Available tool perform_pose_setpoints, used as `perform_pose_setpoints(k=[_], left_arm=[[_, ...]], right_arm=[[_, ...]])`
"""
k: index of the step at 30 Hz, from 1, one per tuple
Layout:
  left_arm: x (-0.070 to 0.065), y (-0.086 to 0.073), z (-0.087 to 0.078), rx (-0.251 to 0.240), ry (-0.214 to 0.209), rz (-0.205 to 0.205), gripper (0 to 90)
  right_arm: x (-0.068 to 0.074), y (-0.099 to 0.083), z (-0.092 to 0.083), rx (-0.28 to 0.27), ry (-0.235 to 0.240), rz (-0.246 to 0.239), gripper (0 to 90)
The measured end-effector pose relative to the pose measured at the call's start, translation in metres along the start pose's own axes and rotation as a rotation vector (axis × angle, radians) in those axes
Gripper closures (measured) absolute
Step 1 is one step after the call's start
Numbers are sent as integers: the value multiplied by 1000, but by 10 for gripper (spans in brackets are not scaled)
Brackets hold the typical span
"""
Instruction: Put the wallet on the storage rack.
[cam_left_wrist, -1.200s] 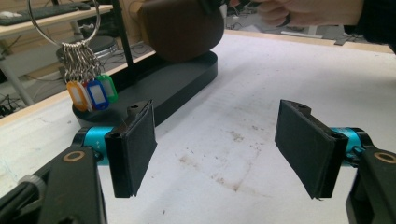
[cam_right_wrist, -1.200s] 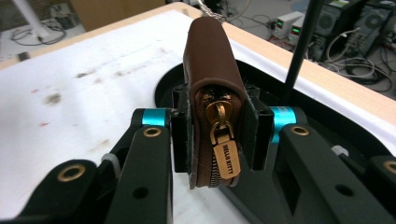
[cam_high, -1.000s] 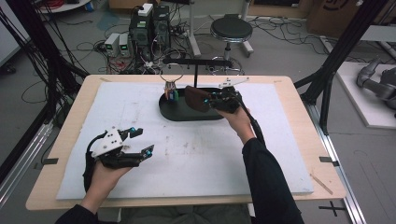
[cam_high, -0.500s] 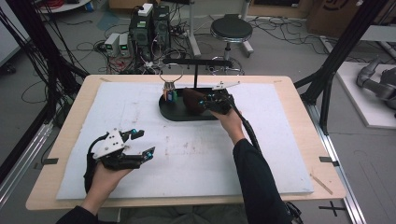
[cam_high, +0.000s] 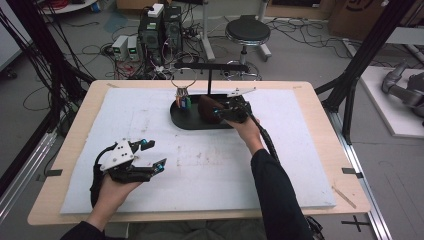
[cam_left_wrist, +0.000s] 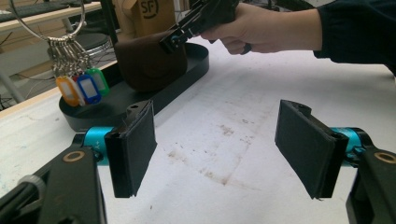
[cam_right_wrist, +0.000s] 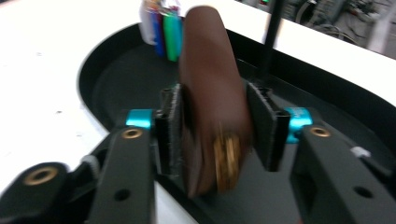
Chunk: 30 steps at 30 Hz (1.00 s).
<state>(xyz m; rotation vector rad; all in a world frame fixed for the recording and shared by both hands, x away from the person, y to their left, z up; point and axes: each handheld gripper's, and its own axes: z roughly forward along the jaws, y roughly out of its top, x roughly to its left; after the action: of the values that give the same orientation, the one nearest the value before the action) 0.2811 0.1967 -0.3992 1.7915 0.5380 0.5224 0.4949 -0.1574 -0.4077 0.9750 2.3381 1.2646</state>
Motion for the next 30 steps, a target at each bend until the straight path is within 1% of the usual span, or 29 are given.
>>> perform_pose_setpoints(k=[2, 3, 5, 7, 8, 11, 14, 15, 17, 20, 21, 23, 25, 26, 29, 30], left_arm=[[0, 0, 0, 3, -3, 3, 289], [-1, 0, 1, 4, -3, 2, 289], [0, 0, 1, 5, -3, 4, 289], [0, 0, 1, 6, -2, 4, 289], [0, 0, 1, 6, -2, 5, 289], [0, 0, 0, 3, 2, 5, 289], [1, 0, -1, 4, 7, 3, 289], [2, 0, -1, 6, 10, 4, 289], [3, 0, 0, 6, 9, 2, 289], [4, 0, 0, 9, 12, 0, 289], [5, 0, 1, 10, 11, -1, 289], [6, 0, 2, 11, 12, 0, 289], [7, 0, 4, 13, 15, -1, 289], [7, 0, 6, 14, 13, -1, 289], [9, 0, 8, 21, 15, -1, 289], [9, 0, 9, 21, 15, -1, 289]], right_arm=[[-3, 0, -2, 2, -13, 24, 508], [-4, 0, -4, 2, -32, 31, 479], [-7, 0, -7, -1, -66, 46, 457], [-10, 1, -12, -6, -97, 48, 420], [-11, 1, -15, -12, -106, 55, 404], [-15, 3, -26, -32, -116, 60, 387], [-15, 6, -39, -49, -110, 48, 382], [-15, 7, -44, -57, -102, 35, 381], [-15, 8, -54, -69, -89, 32, 373], [-12, 8, -70, -84, -74, 12, 369], [-11, 7, -76, -91, -70, -1, 369], [-11, 2, -87, -93, -63, -13, 367], [-11, -4, -99, -96, -56, -7, 363], [-11, -7, -104, -85, -50, -3, 352], [-12, -19, -122, -115, -53, -3, 357], [-12, -24, -128, -119, -48, 11, 356]])
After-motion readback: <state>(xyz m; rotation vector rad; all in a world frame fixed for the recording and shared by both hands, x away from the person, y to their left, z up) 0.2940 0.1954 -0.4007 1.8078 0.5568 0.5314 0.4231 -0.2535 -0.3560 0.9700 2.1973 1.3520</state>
